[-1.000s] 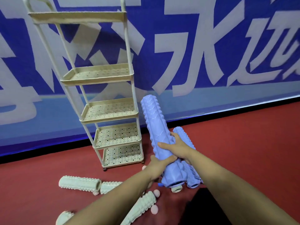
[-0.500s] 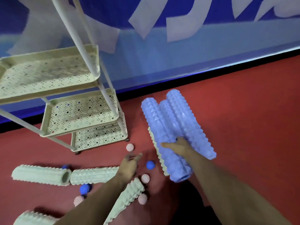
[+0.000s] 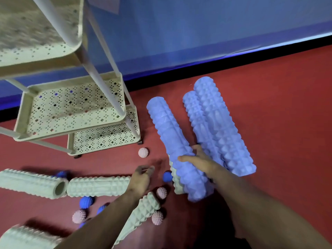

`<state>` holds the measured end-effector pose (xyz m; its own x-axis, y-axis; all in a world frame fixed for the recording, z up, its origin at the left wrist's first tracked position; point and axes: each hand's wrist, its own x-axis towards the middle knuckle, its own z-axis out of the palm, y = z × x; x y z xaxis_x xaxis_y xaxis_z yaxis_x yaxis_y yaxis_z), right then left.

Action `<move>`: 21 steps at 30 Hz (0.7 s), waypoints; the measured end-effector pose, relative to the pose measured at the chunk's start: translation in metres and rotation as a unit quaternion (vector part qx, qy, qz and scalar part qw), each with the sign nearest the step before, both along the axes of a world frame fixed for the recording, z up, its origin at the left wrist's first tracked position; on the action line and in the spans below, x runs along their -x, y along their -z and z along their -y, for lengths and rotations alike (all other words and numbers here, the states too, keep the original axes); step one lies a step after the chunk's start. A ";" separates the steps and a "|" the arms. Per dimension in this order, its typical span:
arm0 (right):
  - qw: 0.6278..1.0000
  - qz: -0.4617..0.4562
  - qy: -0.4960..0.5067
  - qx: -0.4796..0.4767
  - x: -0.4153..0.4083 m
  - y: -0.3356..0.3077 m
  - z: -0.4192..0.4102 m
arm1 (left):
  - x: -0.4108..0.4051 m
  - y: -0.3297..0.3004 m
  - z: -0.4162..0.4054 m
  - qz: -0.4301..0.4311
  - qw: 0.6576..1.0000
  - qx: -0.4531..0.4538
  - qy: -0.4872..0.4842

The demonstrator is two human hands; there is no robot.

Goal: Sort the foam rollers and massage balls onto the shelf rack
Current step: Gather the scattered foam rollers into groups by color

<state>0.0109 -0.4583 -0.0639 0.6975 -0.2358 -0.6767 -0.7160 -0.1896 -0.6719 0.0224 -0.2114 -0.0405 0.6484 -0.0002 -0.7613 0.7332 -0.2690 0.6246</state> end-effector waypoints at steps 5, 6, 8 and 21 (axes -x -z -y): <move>0.996 0.073 0.003 0.059 -0.004 0.001 -0.016 | 0.000 0.004 0.008 0.009 1.000 -0.001 0.014; 0.994 0.074 0.016 0.073 -0.005 0.001 -0.021 | 0.001 0.005 0.008 0.013 1.000 0.000 0.017; 0.992 0.069 0.042 0.100 -0.010 -0.001 -0.025 | 0.002 0.006 0.009 0.019 1.000 0.001 0.024; 0.999 0.023 0.035 -0.016 -0.013 0.017 -0.025 | 0.003 0.020 0.022 0.019 1.000 0.016 0.009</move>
